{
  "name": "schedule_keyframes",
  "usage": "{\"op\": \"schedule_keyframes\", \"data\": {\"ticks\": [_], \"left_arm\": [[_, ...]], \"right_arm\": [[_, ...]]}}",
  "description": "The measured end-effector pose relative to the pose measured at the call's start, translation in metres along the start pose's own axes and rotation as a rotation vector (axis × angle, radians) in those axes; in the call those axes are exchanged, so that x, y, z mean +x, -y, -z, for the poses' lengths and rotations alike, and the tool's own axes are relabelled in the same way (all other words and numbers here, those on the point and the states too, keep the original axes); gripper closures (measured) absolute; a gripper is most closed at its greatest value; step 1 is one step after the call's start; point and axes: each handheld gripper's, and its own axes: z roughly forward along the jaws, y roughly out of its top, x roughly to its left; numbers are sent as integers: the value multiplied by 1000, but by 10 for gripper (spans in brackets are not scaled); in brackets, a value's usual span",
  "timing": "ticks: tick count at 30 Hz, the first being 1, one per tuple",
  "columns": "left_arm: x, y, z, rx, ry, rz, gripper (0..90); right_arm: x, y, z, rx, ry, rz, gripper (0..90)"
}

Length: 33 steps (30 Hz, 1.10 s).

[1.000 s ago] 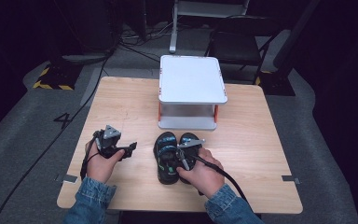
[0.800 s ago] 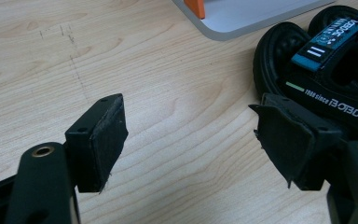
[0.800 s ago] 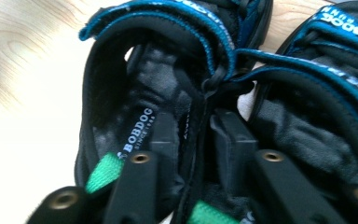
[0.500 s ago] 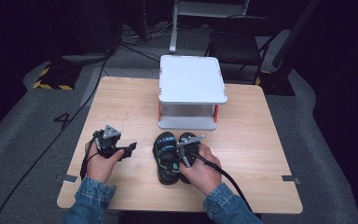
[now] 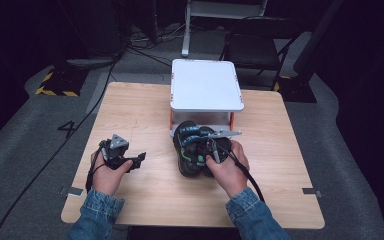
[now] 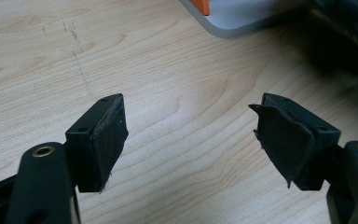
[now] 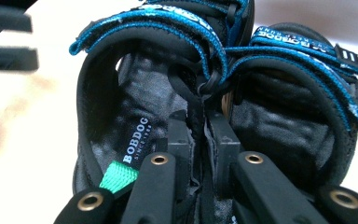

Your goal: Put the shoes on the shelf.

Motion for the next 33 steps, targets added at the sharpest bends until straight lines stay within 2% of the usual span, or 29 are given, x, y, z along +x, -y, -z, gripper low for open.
{"op": "schedule_keyframes", "data": {"ticks": [1, 2, 8, 10, 13, 14, 15, 18, 21, 24, 27, 30, 33], "left_arm": [[0, 0, 0, 0, 0, 0, 249], [0, 0, 0, 0, -1, 0, 249], [2, 0, 0, 0, -1, 4, 249], [3, 0, 0, -1, -5, 6, 249], [3, 0, 1, -2, -2, 7, 249], [4, 1, 1, -3, -4, 7, 249], [4, 1, 1, -3, -4, 7, 249], [6, 1, 1, -4, -2, 18, 249], [6, 1, 1, -5, -1, 18, 249], [5, 1, 1, -5, 2, 19, 248], [6, 1, 1, -4, 2, 18, 248], [6, 1, 1, -1, 1, 15, 248], [6, 1, 1, -5, 0, 19, 248]], "right_arm": [[0, 0, 0, 0, 0, 0, 826], [-7, -8, -3, -18, 26, 6, 826], [-23, -30, -17, -46, 78, 19, 826], [-31, -40, -29, -61, 97, 27, 826], [-34, -45, -38, -64, 114, 38, 827], [-35, -48, -48, -67, 134, 53, 826], [-35, -48, -48, -67, 134, 53, 826], [-36, -52, -66, -79, 145, 65, 827], [-37, -54, -73, -84, 151, 62, 826], [-40, -54, -84, -99, 179, 68, 826], [-42, -54, -87, -107, 191, 78, 826], [-44, -52, -93, -119, 224, 115, 825], [-44, -53, -94, -132, 227, 113, 822]]}}
